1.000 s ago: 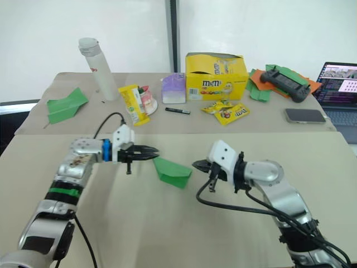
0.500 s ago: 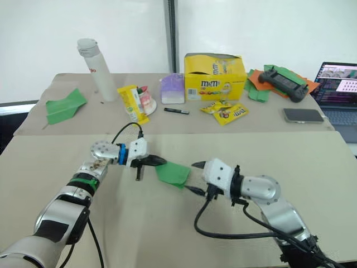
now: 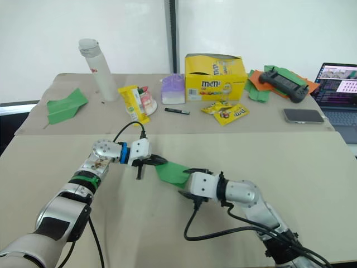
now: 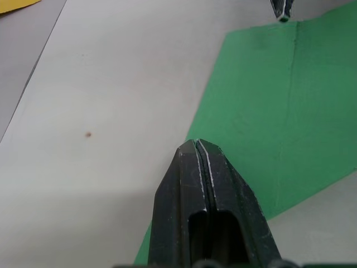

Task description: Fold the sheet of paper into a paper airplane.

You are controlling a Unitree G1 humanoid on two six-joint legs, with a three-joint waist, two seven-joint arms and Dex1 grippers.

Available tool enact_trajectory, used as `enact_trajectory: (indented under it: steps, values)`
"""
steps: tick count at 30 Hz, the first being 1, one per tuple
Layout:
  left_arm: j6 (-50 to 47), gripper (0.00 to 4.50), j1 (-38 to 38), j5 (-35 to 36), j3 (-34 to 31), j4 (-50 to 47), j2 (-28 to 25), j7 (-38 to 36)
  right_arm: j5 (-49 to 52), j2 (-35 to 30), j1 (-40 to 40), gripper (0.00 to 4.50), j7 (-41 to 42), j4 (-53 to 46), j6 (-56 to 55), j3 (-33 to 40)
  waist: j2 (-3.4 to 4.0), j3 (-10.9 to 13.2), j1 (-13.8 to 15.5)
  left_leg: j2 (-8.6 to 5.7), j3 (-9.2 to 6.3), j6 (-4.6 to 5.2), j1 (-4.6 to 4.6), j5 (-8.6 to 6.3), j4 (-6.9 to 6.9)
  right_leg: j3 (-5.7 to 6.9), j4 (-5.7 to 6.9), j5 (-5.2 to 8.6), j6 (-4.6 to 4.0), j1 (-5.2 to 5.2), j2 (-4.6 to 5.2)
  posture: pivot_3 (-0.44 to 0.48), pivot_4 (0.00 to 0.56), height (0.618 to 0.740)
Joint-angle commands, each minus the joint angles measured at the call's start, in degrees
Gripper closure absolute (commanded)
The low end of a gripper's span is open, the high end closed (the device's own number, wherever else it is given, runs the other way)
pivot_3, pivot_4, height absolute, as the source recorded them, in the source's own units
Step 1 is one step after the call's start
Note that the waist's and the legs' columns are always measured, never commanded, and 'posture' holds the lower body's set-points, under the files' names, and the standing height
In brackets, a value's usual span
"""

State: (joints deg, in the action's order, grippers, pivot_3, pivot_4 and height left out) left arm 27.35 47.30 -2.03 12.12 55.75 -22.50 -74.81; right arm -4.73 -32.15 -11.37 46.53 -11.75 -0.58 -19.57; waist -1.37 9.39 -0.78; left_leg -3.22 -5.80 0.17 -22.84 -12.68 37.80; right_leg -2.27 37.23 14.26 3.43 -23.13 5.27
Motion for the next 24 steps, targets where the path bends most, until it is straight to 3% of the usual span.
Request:
enact_trajectory:
  steps: [1,4,5,14,21,24]
  values:
    - [-0.7,4.5,-0.4,-0.1,0.0,-0.5,-0.7,-0.3,1.3,0.6,-1.9,1.19,0.2,-0.2,-1.2,1.4,0.0,0.0,-0.1,0.01,0.0,0.0,0.0,0.0,0.0,0.0,0.01,0.0,0.0,0.0,0.0,0.0,0.15,0.74]
    - [-0.8,4.5,-0.5,-0.1,-0.1,-0.6,-0.7,-0.2,1.2,0.9,-2.7,1.19,0.2,1.3,-1.5,1.3,0.0,0.0,0.0,0.01,-0.01,0.0,0.01,0.0,0.0,0.0,0.01,0.0,0.0,0.0,-0.01,0.0,0.15,0.74]
    - [-0.8,4.5,-0.6,0.0,-0.1,-0.7,-0.6,-0.2,1.3,1.1,-3.0,1.43,0.1,1.9,-1.7,1.3,0.0,0.0,0.0,0.0,-0.01,0.0,0.0,0.0,0.0,0.01,0.01,0.0,0.0,0.0,0.0,0.0,0.15,0.74]
    - [-0.8,4.5,-0.8,0.2,-0.5,-1.1,-0.7,-0.4,1.0,2.5,-5.5,4.42,1.0,7.1,-4.3,0.5,0.0,0.0,-0.1,0.01,0.0,0.0,0.01,0.0,0.0,0.0,0.02,0.0,0.0,-0.01,-0.01,0.0,0.15,0.74]
    - [-2.0,4.5,-1.6,1.5,-1.5,-2.3,-2.0,-2.2,2.3,2.6,-6.9,4.47,4.5,9.5,-7.3,-0.1,0.01,0.0,-0.2,0.01,0.0,0.0,0.01,0.0,0.0,0.0,0.03,0.0,0.0,-0.02,-0.01,0.0,0.15,0.74]
    - [-8.0,4.5,-2.2,7.0,-3.9,-7.7,-2.4,-6.6,4.0,2.3,-8.1,4.47,7.3,10.6,-8.8,0.2,0.01,0.0,-0.3,0.01,-0.01,0.0,0.0,0.0,0.0,-0.01,0.03,0.0,0.0,-0.02,-0.01,0.0,0.15,0.74]
